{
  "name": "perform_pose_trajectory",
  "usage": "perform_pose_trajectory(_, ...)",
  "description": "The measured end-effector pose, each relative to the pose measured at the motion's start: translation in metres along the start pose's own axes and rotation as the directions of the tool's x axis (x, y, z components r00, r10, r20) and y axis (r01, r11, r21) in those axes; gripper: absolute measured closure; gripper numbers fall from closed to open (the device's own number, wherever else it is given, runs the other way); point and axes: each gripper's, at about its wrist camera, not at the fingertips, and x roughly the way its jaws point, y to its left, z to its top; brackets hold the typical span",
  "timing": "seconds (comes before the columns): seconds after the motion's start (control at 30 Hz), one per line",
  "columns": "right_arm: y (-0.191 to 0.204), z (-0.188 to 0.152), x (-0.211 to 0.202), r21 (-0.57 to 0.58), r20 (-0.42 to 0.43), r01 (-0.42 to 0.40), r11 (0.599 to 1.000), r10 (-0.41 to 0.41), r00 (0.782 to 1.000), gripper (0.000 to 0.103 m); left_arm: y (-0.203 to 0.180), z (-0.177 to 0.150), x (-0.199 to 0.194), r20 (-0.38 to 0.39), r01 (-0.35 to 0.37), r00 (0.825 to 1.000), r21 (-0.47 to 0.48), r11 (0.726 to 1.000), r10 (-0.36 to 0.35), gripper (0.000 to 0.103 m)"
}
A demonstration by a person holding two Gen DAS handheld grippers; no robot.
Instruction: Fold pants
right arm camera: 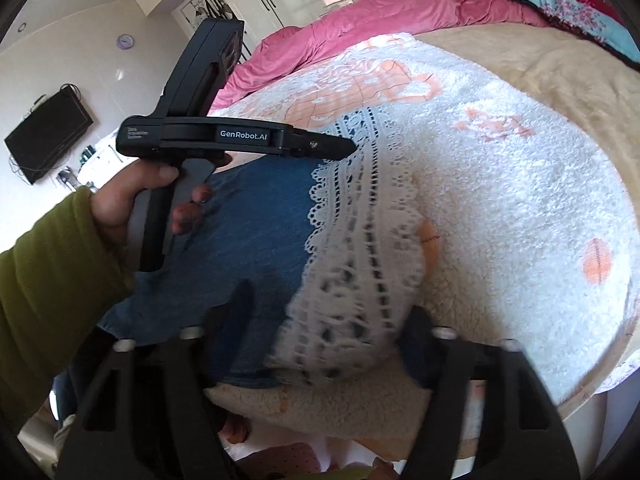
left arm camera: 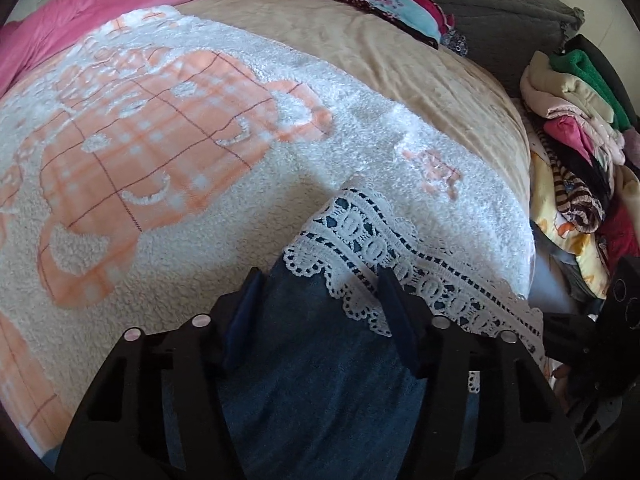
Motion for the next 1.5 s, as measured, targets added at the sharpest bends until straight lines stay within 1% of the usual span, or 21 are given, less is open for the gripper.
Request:
perform_pose_trajectory(0.03, 0.000, 0.001, 0.000, 0.003, -0.001, 0.002, 1.000, -0.002, 1.000, 0.062, -0.001, -0.001, 0.000, -0.004, 0.000, 1.000, -0.012, 1.000, 0.000, 0.058)
perform_pose_trajectory(0.1, 0.002, 0.002, 0.001, 0.011, -0.005, -0.001, 1.000, 0.002, 1.000, 0.068, -0.002, -0.001, 0.000, -0.015, -0.007, 1.000, -0.047, 0.999, 0.007, 0.062)
perform_pose_trajectory(0.17, 0.007, 0.002, 0.002, -0.006, -0.007, -0.009, 1.000, 0.009, 1.000, 0.071, 0.002, 0.000, -0.003, -0.013, -0.004, 1.000, -0.102, 0.995, 0.003, 0.070)
perform_pose_trajectory(0.23, 0.012, 0.004, 0.004, -0.007, -0.009, -0.033, 0.999, 0.033, 0.999, 0.074, 0.006, -0.002, -0.008, 0.009, 0.003, 1.000, -0.133, 0.991, -0.002, 0.084)
perform_pose_trajectory(0.33, 0.023, 0.010, 0.003, -0.010, 0.008, -0.083, 0.996, 0.083, 0.996, 0.074, 0.016, -0.009, -0.016, 0.049, 0.069, 0.997, -0.194, 0.979, -0.061, 0.091)
perform_pose_trajectory(0.4, 0.034, 0.014, 0.000, -0.029, 0.022, -0.119, 0.992, 0.120, 0.993, 0.074, 0.025, -0.016, -0.025, 0.091, 0.132, 0.989, -0.226, 0.965, -0.114, 0.093)
perform_pose_trajectory(0.5, 0.055, 0.019, -0.002, -0.083, 0.028, -0.143, 0.986, 0.146, 0.989, 0.074, 0.032, -0.026, -0.047, 0.166, 0.186, 0.975, -0.246, 0.951, -0.148, 0.093)
perform_pose_trajectory(0.67, 0.096, 0.028, 0.007, -0.188, 0.010, -0.191, 0.963, 0.197, 0.980, 0.075, 0.061, -0.053, -0.101, 0.281, 0.211, 0.951, -0.289, 0.934, -0.128, 0.093)
perform_pose_trajectory(0.77, 0.123, 0.032, 0.021, -0.242, -0.023, -0.230, 0.943, 0.231, 0.973, 0.075, 0.084, -0.075, -0.129, 0.315, 0.199, 0.944, -0.322, 0.926, -0.094, 0.093)
perform_pose_trajectory(0.87, 0.152, 0.029, 0.042, -0.319, -0.070, -0.241, 0.917, 0.231, 0.970, 0.074, 0.106, -0.100, -0.150, 0.336, 0.152, 0.942, -0.366, 0.918, -0.022, 0.087)
perform_pose_trajectory(0.93, 0.170, 0.023, 0.057, -0.358, -0.119, -0.249, 0.900, 0.220, 0.968, 0.074, 0.123, -0.120, -0.165, 0.356, 0.131, 0.934, -0.429, 0.894, 0.034, 0.071)
perform_pose_trajectory(1.0, 0.189, 0.011, 0.075, -0.412, -0.177, -0.242, 0.878, 0.183, 0.967, 0.072, 0.139, -0.143, -0.178, 0.380, 0.145, 0.923, -0.504, 0.852, 0.067, 0.069)
perform_pose_trajectory(1.1, 0.211, -0.011, 0.091, -0.523, -0.212, -0.206, 0.827, 0.108, 0.971, 0.070, 0.159, -0.185, -0.190, 0.471, 0.246, 0.879, -0.577, 0.779, 0.072, 0.066)
perform_pose_trajectory(1.13, 0.216, -0.014, 0.095, -0.546, -0.216, -0.198, 0.814, 0.092, 0.972, 0.067, 0.163, -0.196, -0.190, 0.485, 0.269, 0.872, -0.595, 0.757, 0.071, 0.063)
perform_pose_trajectory(1.2, 0.226, -0.024, 0.099, -0.617, -0.194, -0.153, 0.772, 0.039, 0.980, 0.064, 0.170, -0.214, -0.189, 0.498, 0.308, 0.864, -0.631, 0.712, 0.068, 0.061)
perform_pose_trajectory(1.27, 0.235, -0.031, 0.101, -0.681, -0.157, -0.102, 0.725, -0.008, 0.988, 0.062, 0.174, -0.220, -0.192, 0.515, 0.336, 0.855, -0.647, 0.684, 0.067, 0.060)
perform_pose_trajectory(1.33, 0.243, -0.038, 0.102, -0.722, -0.131, -0.073, 0.689, -0.033, 0.991, 0.055, 0.177, -0.220, -0.195, 0.542, 0.371, 0.839, -0.639, 0.674, 0.051, 0.053)
perform_pose_trajectory(1.37, 0.245, -0.040, 0.101, -0.736, -0.116, -0.060, 0.674, -0.039, 0.992, 0.055, 0.176, -0.219, -0.195, 0.537, 0.363, 0.842, -0.637, 0.680, 0.054, 0.053)
perform_pose_trajectory(1.4, 0.245, -0.042, 0.100, -0.745, -0.107, -0.051, 0.665, -0.043, 0.993, 0.054, 0.172, -0.215, -0.194, 0.519, 0.334, 0.853, -0.637, 0.695, 0.065, 0.053)
perform_pose_trajectory(1.47, 0.242, -0.043, 0.098, -0.743, -0.099, -0.042, 0.668, -0.047, 0.994, 0.053, 0.168, -0.213, -0.192, 0.497, 0.300, 0.865, -0.623, 0.722, 0.070, 0.053)
perform_pose_trajectory(1.5, 0.240, -0.043, 0.097, -0.735, -0.099, -0.042, 0.676, -0.046, 0.994, 0.053, 0.165, -0.214, -0.192, 0.502, 0.306, 0.863, -0.613, 0.729, 0.060, 0.053)
